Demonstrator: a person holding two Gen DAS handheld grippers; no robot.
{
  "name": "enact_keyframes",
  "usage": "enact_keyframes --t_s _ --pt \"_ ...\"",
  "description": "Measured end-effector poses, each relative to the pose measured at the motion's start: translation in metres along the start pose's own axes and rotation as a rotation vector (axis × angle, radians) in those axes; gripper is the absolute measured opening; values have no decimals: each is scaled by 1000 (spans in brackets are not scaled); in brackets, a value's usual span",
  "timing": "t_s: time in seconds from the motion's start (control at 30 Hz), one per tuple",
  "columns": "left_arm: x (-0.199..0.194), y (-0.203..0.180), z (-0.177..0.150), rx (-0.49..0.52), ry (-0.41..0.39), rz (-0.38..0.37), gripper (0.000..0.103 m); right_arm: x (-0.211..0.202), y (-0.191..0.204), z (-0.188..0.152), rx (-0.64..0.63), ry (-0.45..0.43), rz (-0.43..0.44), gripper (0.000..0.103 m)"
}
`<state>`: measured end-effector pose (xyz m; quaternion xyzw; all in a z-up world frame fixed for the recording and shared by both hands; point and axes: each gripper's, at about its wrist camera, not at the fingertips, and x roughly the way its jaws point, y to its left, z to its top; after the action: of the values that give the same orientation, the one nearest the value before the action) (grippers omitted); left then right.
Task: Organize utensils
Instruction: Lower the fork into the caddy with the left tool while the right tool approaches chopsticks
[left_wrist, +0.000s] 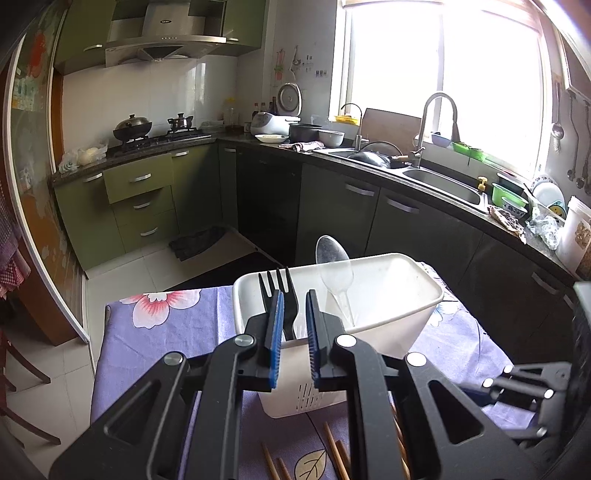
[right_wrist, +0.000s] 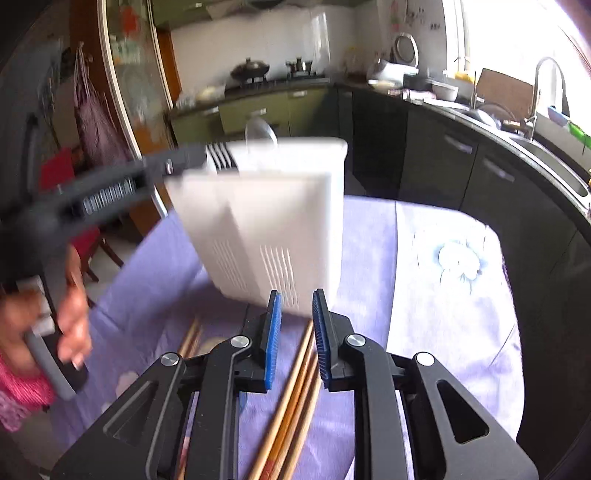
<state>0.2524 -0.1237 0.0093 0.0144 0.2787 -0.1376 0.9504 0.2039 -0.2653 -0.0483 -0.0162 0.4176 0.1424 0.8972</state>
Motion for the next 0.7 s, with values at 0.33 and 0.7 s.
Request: enact_keyframes --t_s 0.33,0.7 --pt "1 -3 -1 7 6 -5 12 23 27 -61 -21 120 7 18" --pt "3 -4 0 7 8 -5 12 41 27 -42 -11 184 -61 19"
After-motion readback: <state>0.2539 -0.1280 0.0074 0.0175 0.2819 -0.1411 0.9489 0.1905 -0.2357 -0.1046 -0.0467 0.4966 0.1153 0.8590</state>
